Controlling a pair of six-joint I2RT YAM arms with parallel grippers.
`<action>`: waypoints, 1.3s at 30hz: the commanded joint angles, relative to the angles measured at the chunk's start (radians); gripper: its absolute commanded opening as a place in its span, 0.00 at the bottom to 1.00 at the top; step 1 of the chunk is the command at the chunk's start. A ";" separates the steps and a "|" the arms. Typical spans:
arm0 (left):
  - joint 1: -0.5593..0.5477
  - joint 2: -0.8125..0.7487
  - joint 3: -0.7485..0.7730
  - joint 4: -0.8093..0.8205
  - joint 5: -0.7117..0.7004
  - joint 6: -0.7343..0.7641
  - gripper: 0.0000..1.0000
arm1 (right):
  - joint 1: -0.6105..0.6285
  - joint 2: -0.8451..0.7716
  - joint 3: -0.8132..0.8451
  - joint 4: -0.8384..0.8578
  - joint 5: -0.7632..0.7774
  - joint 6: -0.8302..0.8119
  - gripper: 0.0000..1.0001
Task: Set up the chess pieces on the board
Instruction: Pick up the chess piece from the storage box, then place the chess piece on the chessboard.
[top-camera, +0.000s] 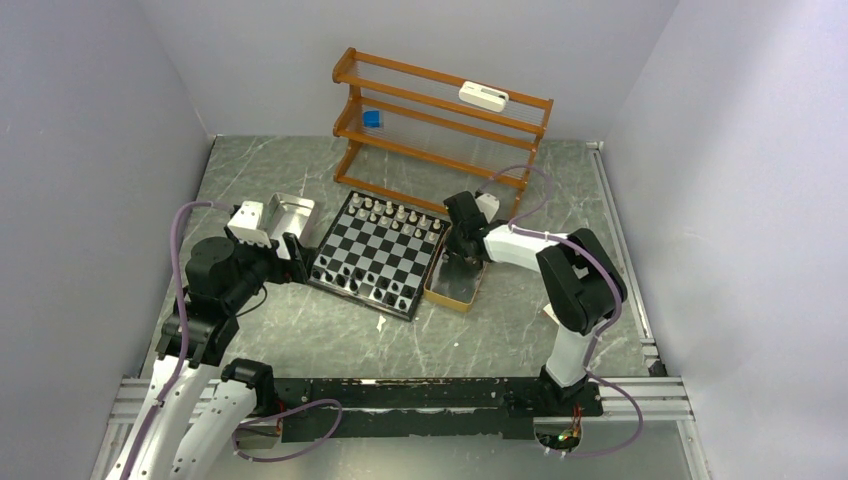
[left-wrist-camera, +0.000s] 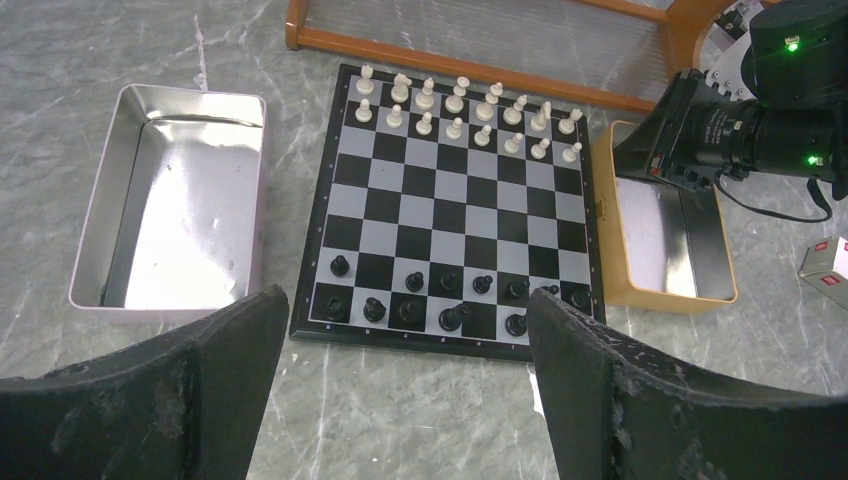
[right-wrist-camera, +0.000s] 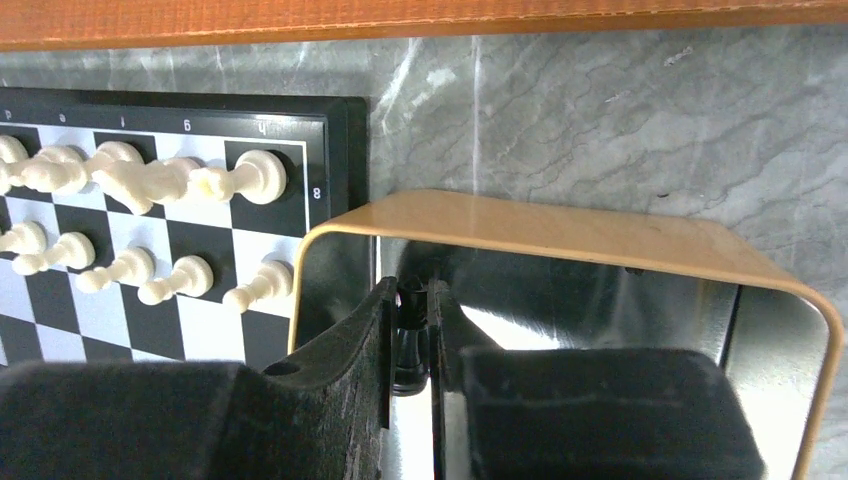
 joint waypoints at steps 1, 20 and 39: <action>-0.007 -0.008 -0.001 0.025 -0.010 0.009 0.93 | 0.012 -0.030 -0.009 -0.068 0.067 -0.056 0.15; -0.009 0.046 -0.013 0.031 -0.028 -0.037 0.98 | 0.065 -0.375 -0.119 0.096 0.040 -0.332 0.14; -0.007 0.111 0.178 -0.014 0.193 -0.194 0.96 | 0.386 -0.458 -0.233 0.531 -0.083 -0.577 0.14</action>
